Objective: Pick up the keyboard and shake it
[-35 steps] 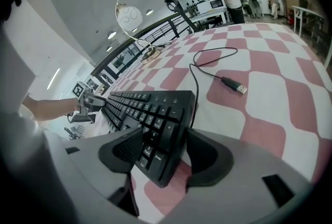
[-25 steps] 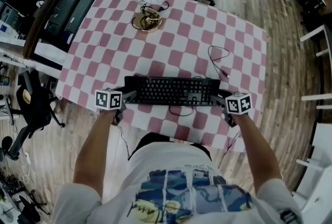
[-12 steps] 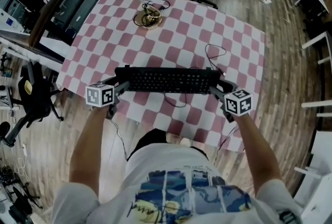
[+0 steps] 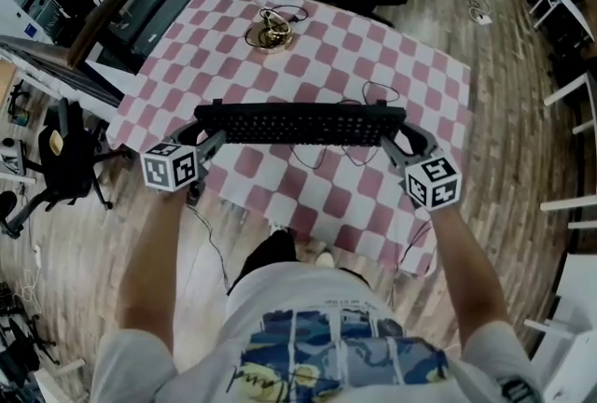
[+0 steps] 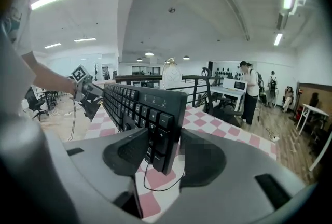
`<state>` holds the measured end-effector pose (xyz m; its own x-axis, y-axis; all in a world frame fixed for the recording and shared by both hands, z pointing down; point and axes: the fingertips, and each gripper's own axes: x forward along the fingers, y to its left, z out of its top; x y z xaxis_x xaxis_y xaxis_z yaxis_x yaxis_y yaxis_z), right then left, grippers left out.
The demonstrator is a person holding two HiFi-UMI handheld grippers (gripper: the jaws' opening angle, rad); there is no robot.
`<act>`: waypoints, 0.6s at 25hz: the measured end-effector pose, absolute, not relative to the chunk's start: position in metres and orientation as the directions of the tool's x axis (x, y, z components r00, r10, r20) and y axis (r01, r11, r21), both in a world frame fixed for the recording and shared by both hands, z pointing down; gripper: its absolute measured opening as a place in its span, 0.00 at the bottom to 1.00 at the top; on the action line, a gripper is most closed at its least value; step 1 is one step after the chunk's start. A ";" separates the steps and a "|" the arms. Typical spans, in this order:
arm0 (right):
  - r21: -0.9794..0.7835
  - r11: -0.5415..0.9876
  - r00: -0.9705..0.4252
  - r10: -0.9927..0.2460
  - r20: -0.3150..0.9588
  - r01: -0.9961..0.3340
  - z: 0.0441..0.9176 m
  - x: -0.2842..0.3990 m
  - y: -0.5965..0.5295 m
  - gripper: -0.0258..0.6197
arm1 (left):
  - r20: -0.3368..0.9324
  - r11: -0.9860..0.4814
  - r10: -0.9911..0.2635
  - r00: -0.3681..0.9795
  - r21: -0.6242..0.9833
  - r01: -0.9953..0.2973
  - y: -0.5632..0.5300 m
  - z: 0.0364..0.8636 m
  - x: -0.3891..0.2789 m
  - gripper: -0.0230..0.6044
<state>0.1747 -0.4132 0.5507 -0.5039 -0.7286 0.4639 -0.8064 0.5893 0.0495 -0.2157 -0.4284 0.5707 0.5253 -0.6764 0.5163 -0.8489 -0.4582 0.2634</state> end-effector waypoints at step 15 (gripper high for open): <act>0.248 0.588 -0.514 -0.801 0.306 -0.770 0.459 0.183 -0.400 0.33 | 0.350 -0.436 -0.822 0.448 0.120 -0.892 -0.386 0.477 -0.207 0.44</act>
